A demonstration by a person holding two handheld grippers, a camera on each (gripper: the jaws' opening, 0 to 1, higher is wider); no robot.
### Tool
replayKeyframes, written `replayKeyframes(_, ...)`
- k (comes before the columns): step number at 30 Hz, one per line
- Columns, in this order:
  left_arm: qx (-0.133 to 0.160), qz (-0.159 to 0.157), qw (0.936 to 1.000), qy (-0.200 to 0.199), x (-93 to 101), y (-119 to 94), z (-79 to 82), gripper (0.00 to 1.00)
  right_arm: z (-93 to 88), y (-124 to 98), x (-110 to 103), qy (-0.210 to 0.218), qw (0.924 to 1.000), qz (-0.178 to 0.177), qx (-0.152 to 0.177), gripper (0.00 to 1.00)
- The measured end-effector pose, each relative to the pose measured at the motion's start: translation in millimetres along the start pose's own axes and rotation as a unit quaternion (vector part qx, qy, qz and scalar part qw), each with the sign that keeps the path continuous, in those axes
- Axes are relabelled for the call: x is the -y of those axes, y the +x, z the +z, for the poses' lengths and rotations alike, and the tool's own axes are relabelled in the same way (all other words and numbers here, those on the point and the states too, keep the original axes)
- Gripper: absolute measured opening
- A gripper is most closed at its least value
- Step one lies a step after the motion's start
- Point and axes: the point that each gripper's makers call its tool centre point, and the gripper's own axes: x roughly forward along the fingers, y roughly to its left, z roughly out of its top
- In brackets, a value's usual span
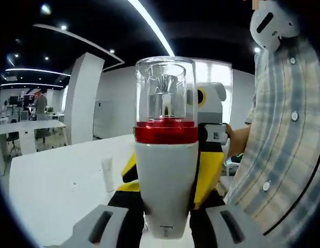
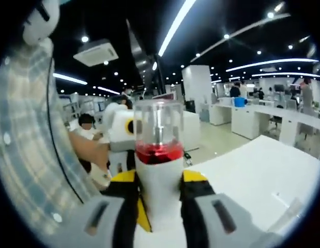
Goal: Arrange the skincare products in the storage area until every visible bottle or jar stands upright without overlapping.
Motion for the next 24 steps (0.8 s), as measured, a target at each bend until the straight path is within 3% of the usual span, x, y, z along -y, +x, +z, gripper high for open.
replayKeyframes(5, 0.01, 0.008, 0.9999, -0.003, -1.7, 5, -0.1, 0.33, -2.0, -4, 2, -0.008, 1.0, 0.0, -0.003, 0.28)
replayKeyframes(9, 0.021, 0.006, 0.999, -0.038, -3.6, 12, 1.8, 0.34, -2.4, -12, 9, 0.0, 1.0, -0.007, 0.001, 0.28)
replayKeyframes(12, 0.012, 0.01, 0.999, -0.042, -7.0, 18, -2.9, 0.35, -3.6, -20, 17, 0.004, 0.9998, -0.02, 0.001, 0.28)
replayKeyframes(18, -0.026, 0.007, 0.9982, -0.054, -14.4, 30, -21.4, 0.37, -3.7, -49, 49, 0.023, 0.9971, -0.069, 0.025, 0.28)
replayKeyframes(24, -0.03, 0.013, 0.9963, -0.08, -23.6, 43, -23.5, 0.41, -15.5, -86, 82, 0.027, 0.9927, -0.116, 0.02, 0.28)
